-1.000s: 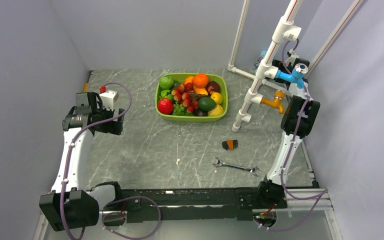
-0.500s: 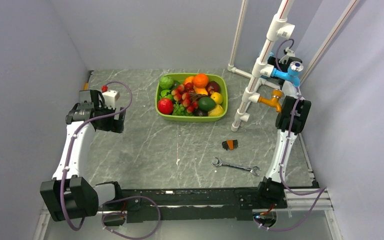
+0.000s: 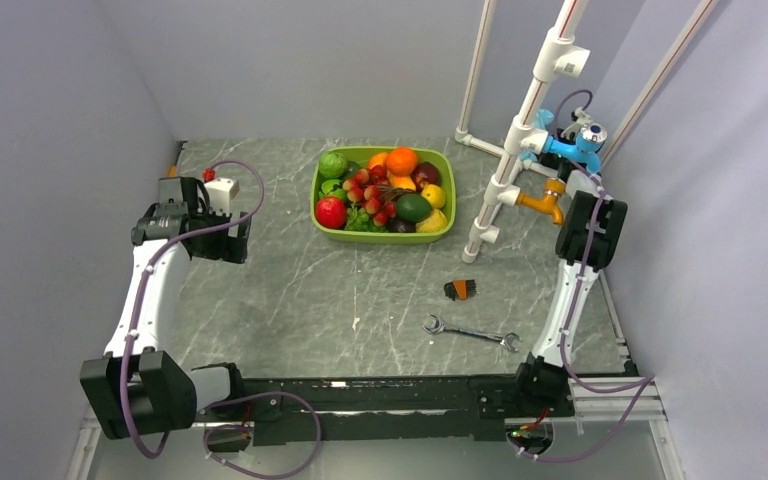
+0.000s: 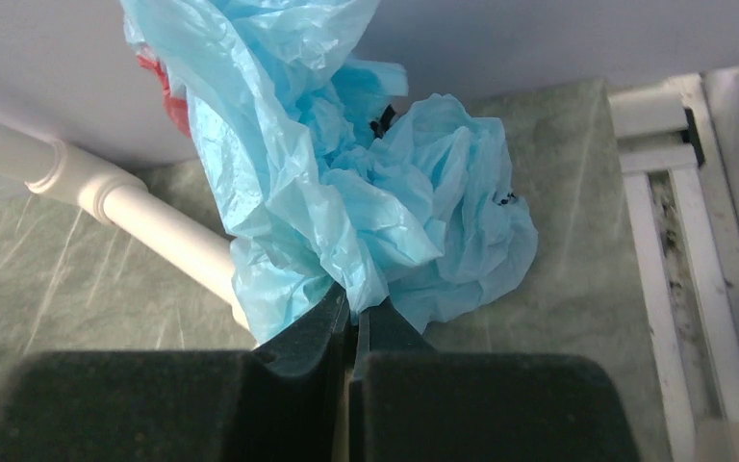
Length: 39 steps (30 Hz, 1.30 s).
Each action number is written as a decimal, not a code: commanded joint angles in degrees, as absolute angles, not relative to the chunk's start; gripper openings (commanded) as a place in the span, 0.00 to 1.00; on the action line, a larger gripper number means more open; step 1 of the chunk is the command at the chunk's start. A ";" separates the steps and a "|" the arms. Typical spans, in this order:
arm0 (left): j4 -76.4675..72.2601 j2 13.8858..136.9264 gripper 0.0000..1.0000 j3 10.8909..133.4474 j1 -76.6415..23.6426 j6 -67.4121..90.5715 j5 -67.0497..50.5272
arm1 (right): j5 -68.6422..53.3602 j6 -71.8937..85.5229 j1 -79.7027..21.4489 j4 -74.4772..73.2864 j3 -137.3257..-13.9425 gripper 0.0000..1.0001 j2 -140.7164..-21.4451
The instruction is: Place the fake fruits into the plastic bag and tie a complex knot
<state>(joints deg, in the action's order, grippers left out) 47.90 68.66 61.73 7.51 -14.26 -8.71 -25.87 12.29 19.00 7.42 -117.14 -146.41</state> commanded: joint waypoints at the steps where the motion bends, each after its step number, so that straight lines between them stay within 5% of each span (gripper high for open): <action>1: 48.32 65.79 0.99 63.44 7.29 -14.89 -8.67 | -28.27 13.16 21.39 13.24 -110.50 0.00 -135.18; 22: 50.34 57.19 0.99 61.75 6.55 -14.82 -12.16 | -33.16 10.35 30.55 13.57 -71.55 0.00 -98.29; 39: 54.04 50.03 0.99 60.17 5.98 -15.45 -13.68 | -47.70 -4.20 48.20 -17.39 -46.37 0.00 -58.21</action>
<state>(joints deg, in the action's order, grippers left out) 52.90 52.07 60.90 6.26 -15.29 -12.38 -40.40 2.83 42.94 -6.22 -48.73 -66.63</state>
